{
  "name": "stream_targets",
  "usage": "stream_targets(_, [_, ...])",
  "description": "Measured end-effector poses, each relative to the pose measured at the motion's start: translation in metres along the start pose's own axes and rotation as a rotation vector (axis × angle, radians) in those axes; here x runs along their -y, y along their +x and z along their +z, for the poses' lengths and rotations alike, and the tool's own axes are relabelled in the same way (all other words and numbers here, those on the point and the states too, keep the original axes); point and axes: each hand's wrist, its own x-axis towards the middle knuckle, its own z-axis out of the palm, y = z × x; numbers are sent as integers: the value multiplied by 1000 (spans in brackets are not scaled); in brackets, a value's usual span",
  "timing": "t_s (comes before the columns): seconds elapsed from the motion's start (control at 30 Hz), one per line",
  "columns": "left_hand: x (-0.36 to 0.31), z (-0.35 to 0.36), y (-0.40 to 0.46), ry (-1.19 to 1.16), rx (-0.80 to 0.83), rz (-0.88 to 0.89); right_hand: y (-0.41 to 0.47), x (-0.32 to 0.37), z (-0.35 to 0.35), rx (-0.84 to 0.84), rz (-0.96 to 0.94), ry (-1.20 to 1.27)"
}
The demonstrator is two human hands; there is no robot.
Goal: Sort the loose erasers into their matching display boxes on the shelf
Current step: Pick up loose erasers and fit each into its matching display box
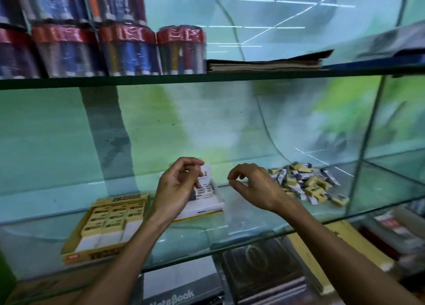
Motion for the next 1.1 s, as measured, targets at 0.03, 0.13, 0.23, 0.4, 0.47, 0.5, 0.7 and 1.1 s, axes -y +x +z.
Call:
stream_targets(0.03, [2,9,3,22,22,-4,0,-11,-5,5,47,-20])
stream_targets(0.13, [6,29,10,54,49,-20,3,-36,-19,61,158,-129])
stream_targets(0.23, [7,39,16,35,49,-42,7,-48,-23,160,188,-301])
stream_targets(0.4, [9,41,22,23,26,-53,14,-59,-17,321,182,-497])
stream_targets(0.47, [9,38,23,10,6,-56,16,-62,-12,342,156,-551])
stream_targets(0.5, [9,35,23,4,-5,-58,17,-64,-10,337,142,-557])
stream_targets(0.7, [10,21,22,6,-41,-79,22,-60,-7,131,184,173])
stream_targets(1.1, [11,15,15,80,45,-136,21,6,7,115,279,1232])
